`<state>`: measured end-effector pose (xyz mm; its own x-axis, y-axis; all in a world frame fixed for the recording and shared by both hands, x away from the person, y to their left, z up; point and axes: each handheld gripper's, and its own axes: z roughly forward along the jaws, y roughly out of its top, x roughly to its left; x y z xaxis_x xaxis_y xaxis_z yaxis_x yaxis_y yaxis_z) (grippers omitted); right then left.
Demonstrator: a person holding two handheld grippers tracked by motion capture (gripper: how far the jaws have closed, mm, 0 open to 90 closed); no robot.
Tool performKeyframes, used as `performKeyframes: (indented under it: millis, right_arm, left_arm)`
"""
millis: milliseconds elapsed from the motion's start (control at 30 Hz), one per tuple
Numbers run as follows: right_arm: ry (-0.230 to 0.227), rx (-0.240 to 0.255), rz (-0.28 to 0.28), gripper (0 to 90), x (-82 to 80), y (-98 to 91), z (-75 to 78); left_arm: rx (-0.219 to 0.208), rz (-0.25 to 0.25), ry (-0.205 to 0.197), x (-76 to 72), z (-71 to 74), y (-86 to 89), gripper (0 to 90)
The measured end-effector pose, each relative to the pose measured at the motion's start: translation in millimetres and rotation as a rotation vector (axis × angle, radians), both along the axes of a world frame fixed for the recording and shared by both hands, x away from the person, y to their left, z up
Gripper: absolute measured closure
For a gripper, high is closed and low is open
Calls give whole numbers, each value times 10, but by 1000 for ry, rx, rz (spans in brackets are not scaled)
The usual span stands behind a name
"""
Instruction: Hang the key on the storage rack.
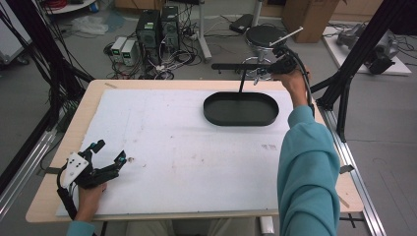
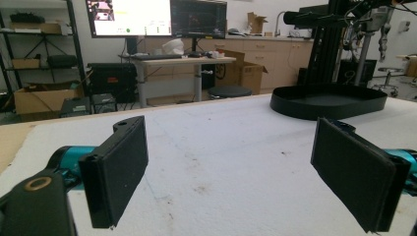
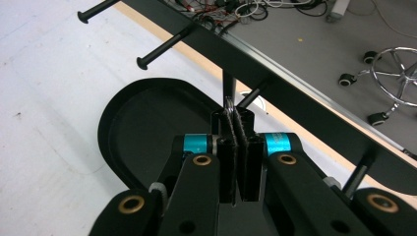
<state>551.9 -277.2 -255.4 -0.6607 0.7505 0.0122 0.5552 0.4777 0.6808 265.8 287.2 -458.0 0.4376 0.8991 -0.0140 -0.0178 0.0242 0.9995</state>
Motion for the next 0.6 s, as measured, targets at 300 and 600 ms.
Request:
performKeyframes:
  millis: [300,600]
  right_arm:
    - [-9,-7,-12,882,22,16,-24]
    - [-61,1,-36,800,2,20,17]
  left_arm:
    - [-5,0,2,3,1,-1,146]
    - [-6,0,13,11,3,4,146]
